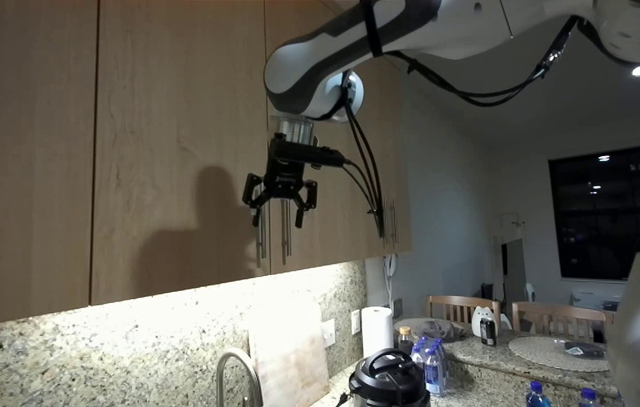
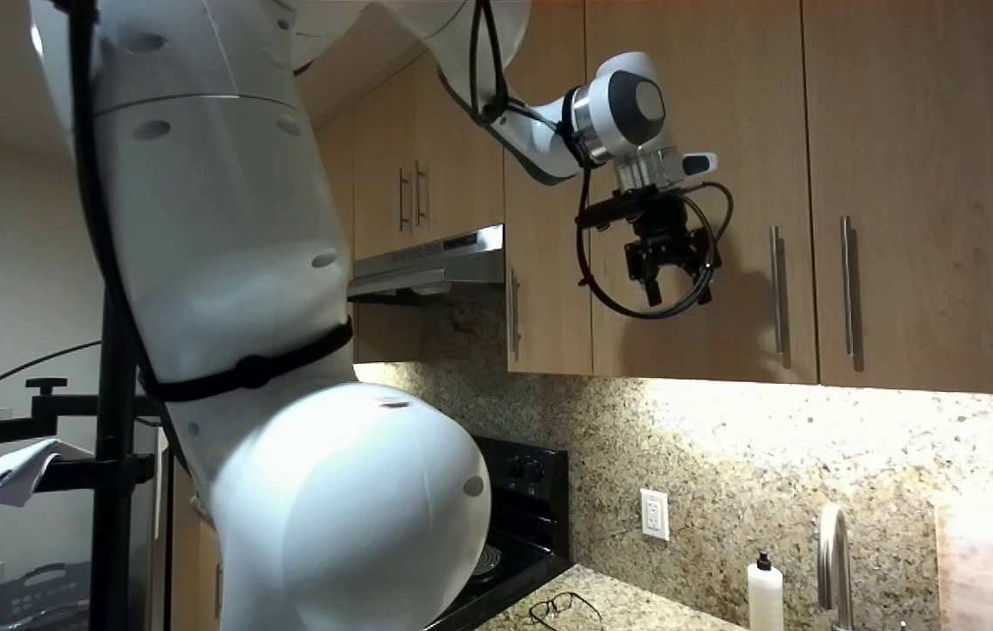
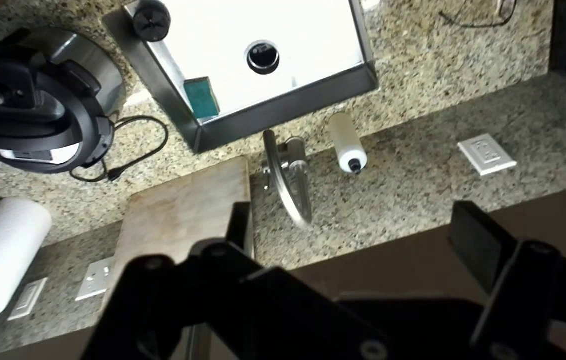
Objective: Open the cupboard door
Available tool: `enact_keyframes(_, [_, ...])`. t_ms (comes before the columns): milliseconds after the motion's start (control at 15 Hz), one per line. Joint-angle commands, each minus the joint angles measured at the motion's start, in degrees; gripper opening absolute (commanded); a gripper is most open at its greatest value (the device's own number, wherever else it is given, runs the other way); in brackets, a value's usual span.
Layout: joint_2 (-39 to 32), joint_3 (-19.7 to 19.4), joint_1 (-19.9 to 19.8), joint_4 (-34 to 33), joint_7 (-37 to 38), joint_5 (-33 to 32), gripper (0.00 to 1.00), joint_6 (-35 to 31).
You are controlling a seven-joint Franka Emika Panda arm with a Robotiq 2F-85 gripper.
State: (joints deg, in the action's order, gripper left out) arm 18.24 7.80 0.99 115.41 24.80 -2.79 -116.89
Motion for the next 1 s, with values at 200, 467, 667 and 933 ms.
enact_keyframes(200, [0.79,5.59,-2.57,-3.43,18.86,-12.63,1.0,2.05])
enact_keyframes(467, [0.91,7.16,-2.59,-4.24,28.73,-17.95,1.0,3.41])
enact_keyframes(667, [0.2,9.14,-2.42,-5.7,35.82,-22.61,1.0,8.7])
enact_keyframes(933, [-2.09,13.54,-1.22,-9.24,45.89,-31.91,1.0,18.38])
